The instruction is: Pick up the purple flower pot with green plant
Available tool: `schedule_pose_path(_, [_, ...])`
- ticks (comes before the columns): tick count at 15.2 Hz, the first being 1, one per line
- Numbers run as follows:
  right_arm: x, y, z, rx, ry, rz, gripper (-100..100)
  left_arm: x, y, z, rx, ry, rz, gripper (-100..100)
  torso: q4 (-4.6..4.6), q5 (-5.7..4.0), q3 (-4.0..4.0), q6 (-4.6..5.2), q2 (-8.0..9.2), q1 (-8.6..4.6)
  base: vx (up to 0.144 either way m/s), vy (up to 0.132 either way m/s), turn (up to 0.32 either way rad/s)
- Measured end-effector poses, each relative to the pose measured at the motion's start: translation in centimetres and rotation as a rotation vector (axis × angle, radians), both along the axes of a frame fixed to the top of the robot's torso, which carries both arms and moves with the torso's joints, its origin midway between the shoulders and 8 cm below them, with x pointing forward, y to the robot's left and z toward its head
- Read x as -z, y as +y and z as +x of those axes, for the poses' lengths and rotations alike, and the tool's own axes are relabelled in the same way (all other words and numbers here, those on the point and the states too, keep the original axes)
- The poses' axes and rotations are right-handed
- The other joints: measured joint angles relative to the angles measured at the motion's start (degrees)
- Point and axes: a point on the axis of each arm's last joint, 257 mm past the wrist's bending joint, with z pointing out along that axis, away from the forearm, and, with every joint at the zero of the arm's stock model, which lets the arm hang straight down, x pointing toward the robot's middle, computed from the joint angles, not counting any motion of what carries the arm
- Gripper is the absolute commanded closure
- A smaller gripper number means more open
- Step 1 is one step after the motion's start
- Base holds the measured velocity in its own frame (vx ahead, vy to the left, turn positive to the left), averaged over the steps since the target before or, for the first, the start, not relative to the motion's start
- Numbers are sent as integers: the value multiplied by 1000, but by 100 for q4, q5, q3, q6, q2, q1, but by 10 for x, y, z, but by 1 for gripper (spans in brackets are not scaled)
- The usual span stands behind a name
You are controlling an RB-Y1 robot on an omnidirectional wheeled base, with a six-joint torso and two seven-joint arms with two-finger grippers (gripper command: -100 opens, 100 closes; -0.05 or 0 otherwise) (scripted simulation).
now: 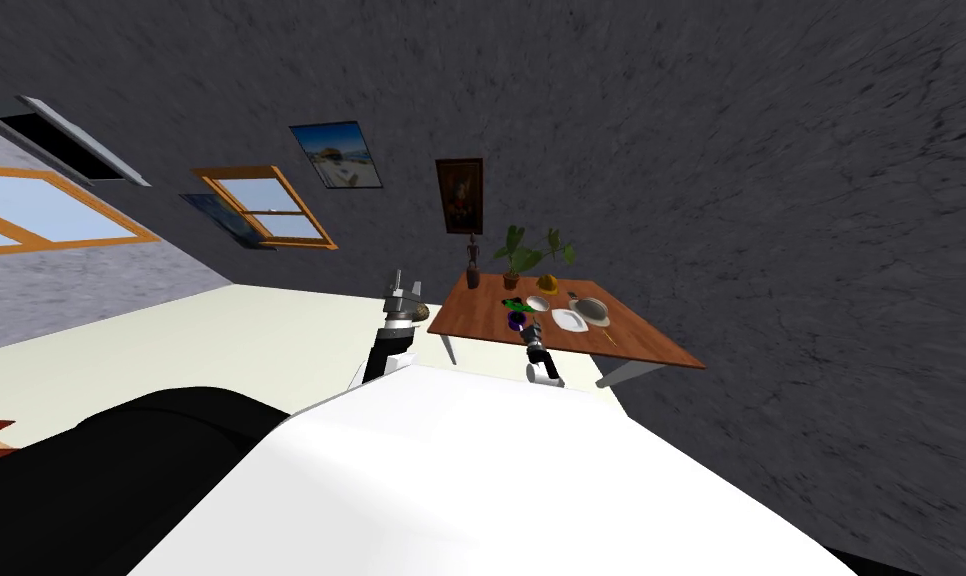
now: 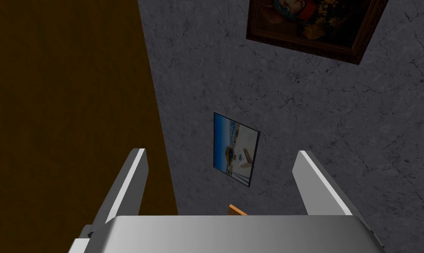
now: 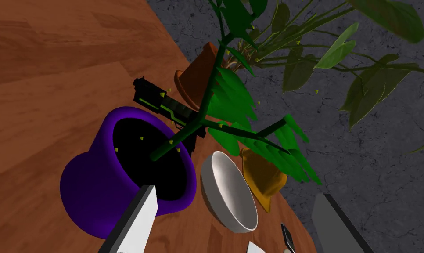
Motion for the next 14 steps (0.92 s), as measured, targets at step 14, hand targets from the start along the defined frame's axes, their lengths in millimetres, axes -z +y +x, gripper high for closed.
schedule_pose_path(14, [4, -48, 5, -28, -2, -486, -100, 0, 0, 0, 0, 0, 0, 0, -1, 0, -4, -2, -7, 1, 3, 85, -47])
